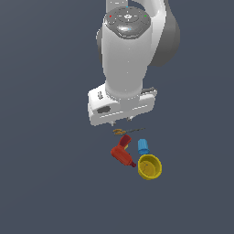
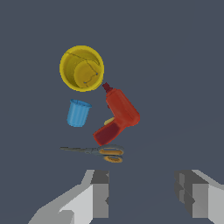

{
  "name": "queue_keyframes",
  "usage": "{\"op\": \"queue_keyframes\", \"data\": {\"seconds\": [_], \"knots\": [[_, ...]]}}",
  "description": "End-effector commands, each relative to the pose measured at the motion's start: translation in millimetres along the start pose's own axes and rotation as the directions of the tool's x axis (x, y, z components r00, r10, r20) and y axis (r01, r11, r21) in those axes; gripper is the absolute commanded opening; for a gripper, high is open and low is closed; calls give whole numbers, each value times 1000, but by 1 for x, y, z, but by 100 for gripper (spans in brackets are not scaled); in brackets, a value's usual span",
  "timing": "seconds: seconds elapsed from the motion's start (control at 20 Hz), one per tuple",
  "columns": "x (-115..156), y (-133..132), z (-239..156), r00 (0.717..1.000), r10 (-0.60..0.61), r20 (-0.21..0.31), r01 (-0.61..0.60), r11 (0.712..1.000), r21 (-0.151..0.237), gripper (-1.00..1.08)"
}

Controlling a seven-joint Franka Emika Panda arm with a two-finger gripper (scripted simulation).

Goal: Pick up a designated object from a clutter of objects.

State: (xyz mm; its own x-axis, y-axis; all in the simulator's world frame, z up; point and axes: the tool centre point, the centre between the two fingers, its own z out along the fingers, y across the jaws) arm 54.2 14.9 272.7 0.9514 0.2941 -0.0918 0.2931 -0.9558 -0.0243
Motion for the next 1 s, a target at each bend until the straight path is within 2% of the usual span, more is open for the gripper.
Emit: {"op": "queue_keyframes", "data": {"seconds": [0.0,0.2,0.45,0.7,0.95], "knots": [[16,-3,4,997,-73,7,73,997,1,28],[42,-9,12,982,-190,17,190,982,6,28],[72,-17,25,943,-331,27,330,944,17,28],[99,-26,40,886,-462,31,461,887,33,28],[123,-35,57,813,-581,29,579,813,52,28]]}}
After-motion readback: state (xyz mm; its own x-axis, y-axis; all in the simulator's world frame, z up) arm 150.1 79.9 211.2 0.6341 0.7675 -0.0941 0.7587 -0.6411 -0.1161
